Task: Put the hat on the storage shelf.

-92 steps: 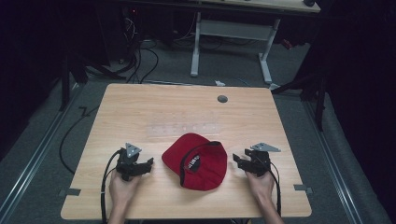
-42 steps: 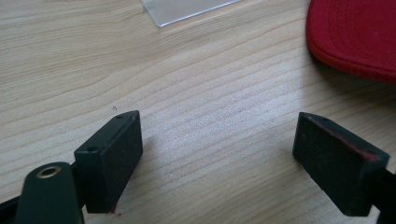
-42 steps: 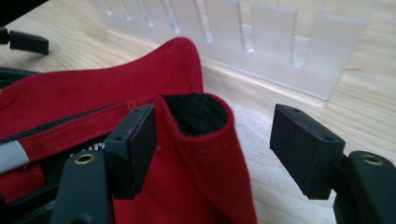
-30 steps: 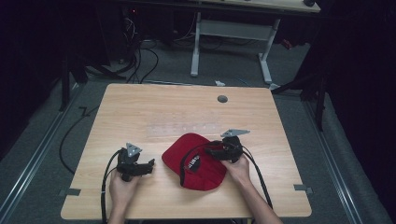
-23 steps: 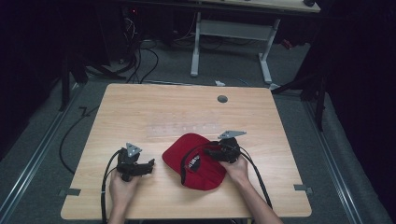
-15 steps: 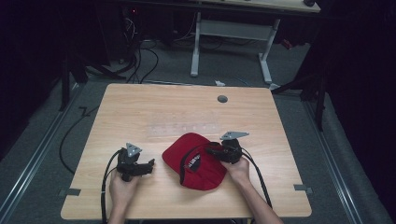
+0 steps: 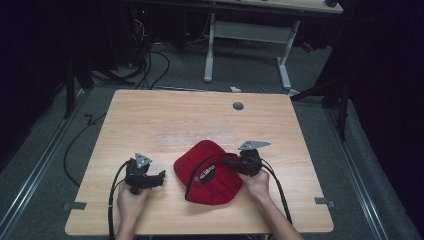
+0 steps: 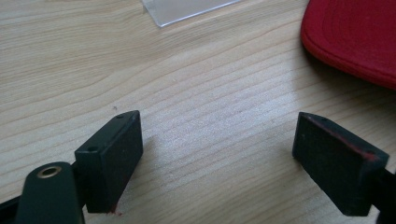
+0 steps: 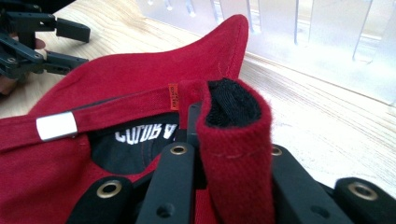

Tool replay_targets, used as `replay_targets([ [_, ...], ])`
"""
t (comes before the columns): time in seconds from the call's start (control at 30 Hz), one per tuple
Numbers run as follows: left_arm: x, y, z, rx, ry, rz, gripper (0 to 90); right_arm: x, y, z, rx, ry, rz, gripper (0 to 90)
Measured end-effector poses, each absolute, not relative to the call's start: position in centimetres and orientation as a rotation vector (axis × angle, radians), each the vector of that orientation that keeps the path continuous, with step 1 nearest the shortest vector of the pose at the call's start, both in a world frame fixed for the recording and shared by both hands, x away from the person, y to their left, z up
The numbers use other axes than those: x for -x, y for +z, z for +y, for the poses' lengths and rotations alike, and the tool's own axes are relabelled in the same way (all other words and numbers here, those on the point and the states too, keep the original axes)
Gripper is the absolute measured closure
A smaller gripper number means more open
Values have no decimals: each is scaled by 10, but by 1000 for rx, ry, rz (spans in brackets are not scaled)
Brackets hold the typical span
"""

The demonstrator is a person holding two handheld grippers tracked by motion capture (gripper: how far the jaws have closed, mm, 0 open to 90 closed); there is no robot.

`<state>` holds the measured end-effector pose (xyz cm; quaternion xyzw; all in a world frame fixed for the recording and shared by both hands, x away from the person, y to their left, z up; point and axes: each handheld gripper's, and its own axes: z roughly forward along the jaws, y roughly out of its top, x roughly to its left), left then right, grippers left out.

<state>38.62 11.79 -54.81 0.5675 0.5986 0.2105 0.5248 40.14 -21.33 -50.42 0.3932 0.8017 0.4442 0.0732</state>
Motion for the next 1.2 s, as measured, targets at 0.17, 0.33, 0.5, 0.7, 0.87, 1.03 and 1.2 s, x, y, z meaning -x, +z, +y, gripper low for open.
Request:
replay_targets([
  [0.17, -386, -548, 118, -1357, 505, 1434, 163, -401, -501, -216, -1204, 1350, 2397, 828],
  [0.33, -387, -548, 118, -1357, 505, 1433, 164, -400, -496, -221, -1236, 1376, 2377, 830],
  [0.5, -387, -548, 117, -1356, 503, 1429, 177, -397, -489, -228, -1246, 1415, 2354, 831],
  [0.7, -387, -548, 117, -1358, 501, 1427, 181, -393, -481, -235, -1267, 1410, 2345, 832],
  [0.87, -386, -548, 117, -1363, 496, 1419, 180, -390, -477, -240, -1291, 1424, 2328, 831],
  [1.03, -385, -547, 115, -1365, 489, 1419, 190, -388, -473, -245, -1304, 1427, 2313, 830],
  [1.2, -377, -542, 109, -1373, 453, 1383, 212, -387, -471, -251, -1350, 1446, 2287, 830],
])
